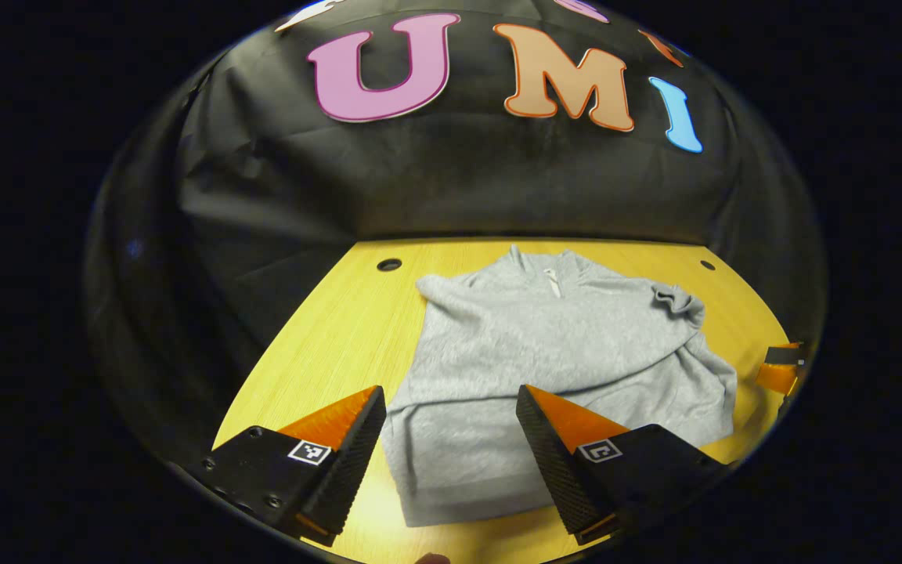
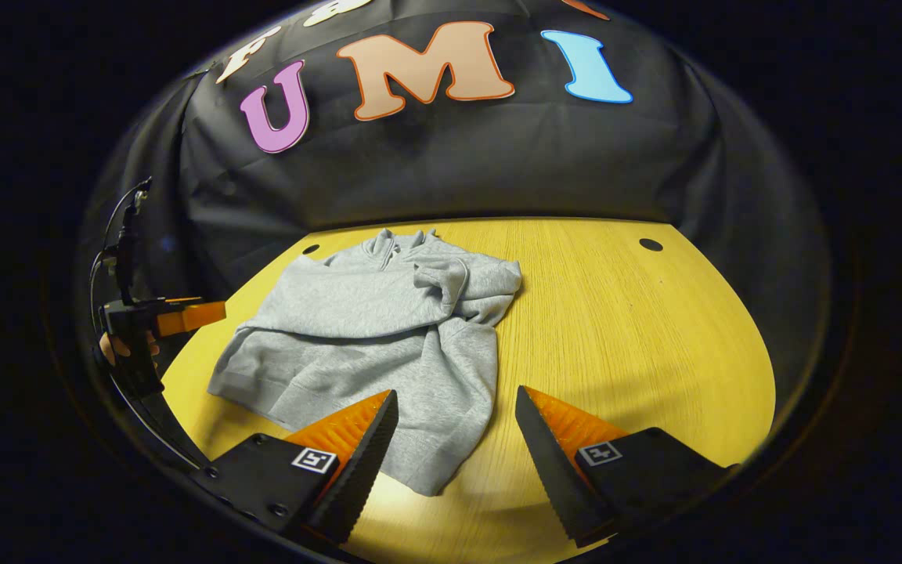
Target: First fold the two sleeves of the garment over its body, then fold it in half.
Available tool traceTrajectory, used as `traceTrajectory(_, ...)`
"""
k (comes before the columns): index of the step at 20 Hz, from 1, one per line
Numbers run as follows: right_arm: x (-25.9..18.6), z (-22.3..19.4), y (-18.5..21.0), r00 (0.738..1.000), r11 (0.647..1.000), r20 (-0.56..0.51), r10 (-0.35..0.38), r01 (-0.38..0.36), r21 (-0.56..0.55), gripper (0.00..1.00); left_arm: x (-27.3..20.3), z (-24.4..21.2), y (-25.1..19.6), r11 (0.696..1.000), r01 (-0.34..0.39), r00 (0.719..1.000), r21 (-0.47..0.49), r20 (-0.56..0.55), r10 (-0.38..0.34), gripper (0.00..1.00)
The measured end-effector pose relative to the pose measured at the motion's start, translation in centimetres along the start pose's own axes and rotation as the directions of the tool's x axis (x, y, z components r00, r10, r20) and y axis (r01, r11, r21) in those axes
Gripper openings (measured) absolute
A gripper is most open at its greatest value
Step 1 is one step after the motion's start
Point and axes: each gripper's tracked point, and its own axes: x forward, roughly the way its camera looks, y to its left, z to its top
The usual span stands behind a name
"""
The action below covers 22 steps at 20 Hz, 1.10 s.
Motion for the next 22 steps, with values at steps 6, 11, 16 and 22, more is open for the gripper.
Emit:
traceTrajectory(6,0.9,-2.3,0.4,0.997,0.999,-0.056,-0.044,0.042,-0.033,0.96,-0.1,-5.7,1.4,0.999,0.031,0.994,-0.012,-0.109,-0.032,0.98)
traceTrajectory(11,1.9,-4.5,0.1,0.989,0.996,-0.124,-0.077,0.069,-0.064,0.96,0.8,-9.1,1.2,0.999,0.043,0.983,-0.013,-0.178,-0.045,0.98)
traceTrajectory(16,2.9,-6.2,0.0,0.976,0.993,-0.194,-0.098,0.083,-0.087,0.92,1.6,-10.2,0.4,0.996,0.067,0.977,-0.053,-0.197,-0.076,0.98)
traceTrajectory(22,3.4,-7.6,0.7,0.964,0.994,-0.250,-0.088,0.068,-0.088,0.87,1.5,-10.1,0.4,0.996,0.068,0.988,-0.059,-0.135,-0.076,0.95)
